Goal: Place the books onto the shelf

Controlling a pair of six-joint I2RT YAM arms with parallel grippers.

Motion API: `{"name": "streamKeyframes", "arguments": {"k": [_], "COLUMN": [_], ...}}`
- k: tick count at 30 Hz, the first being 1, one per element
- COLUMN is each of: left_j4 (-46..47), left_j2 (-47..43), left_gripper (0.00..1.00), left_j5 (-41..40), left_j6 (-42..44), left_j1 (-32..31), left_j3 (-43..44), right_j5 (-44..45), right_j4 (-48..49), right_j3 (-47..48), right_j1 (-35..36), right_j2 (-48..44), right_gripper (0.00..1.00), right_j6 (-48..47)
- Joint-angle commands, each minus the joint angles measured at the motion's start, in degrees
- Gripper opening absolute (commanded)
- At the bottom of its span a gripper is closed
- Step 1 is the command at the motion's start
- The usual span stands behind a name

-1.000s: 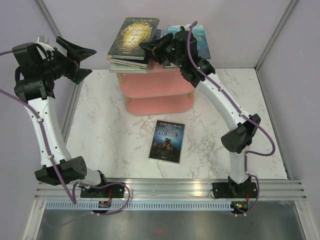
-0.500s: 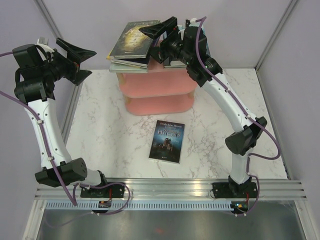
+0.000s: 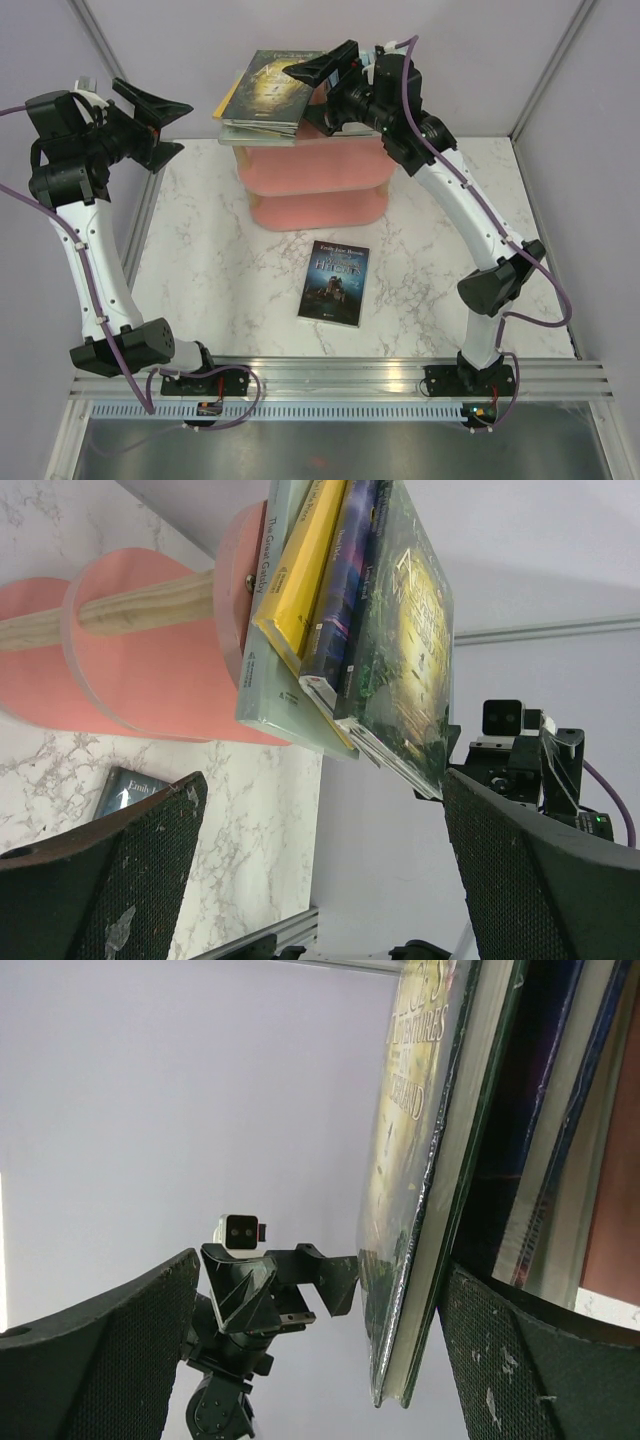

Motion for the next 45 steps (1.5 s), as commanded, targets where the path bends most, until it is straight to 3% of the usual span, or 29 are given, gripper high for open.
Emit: {"name": "streamKeyframes", "arguments": {"k": [1, 9, 24, 31, 34, 37, 39, 42, 45], "left_j4": [-0.63, -0.55, -0.37, -0.98, -3.26, -5.55, -5.9, -6.78, -2.6], "left_j2": [-1.87, -2.83, -3.71, -8.18, -12.48, -16.0, -17.42, -20.49, -25.41], "left_gripper": [1.0, 1.0, 1.0, 1.0, 1.0, 1.0, 1.0, 1.0, 1.0], "left_j5": [0.21, -0.05, -0.84, -3.56, -6.54, -9.97, -11.65, -13.76, -15.77], "left_j6": [1.08, 1.25, 1.43, 2.83, 5.46, 7.75, 9.16, 11.01, 9.7], "left_j1": [-0.05, -0.05, 0.04, 0.04, -0.13, -3.28, -5.66, -9.62, -16.01], "left_j3": [-0.17, -2.19, -3.87, -1.49, -1.49, -3.67, -6.14, -15.26, -33.41], "right_j5": [-1.33, -4.14, -5.64, -12.31, -14.68, -15.04, -14.17, -9.79, 0.12], "right_j4": [-2.44, 0.53, 6.25, 18.11, 18.47, 17.95, 14.97, 5.76, -7.67], "right_j3": [5.86, 16.76, 15.36, 9.84, 0.8, -19.62, -27.4, -43.48, -62.79], "right_j1": [-0.62, -2.64, -5.19, -7.92, -6.95, -3.63, -1.51, 0.96, 0.96], "right_j2": [-0.76, 5.21, 2.94, -5.49, -14.0, -26.13, -35.01, -45.99, -59.42], "right_gripper": [0.98, 0.98, 0.98, 0.98, 0.98, 0.98, 0.98, 0.98, 0.98], "right_j6": [-0.41, 2.39, 2.31, -5.32, -12.35, -20.35, -26.39, -31.6, -32.23]}}
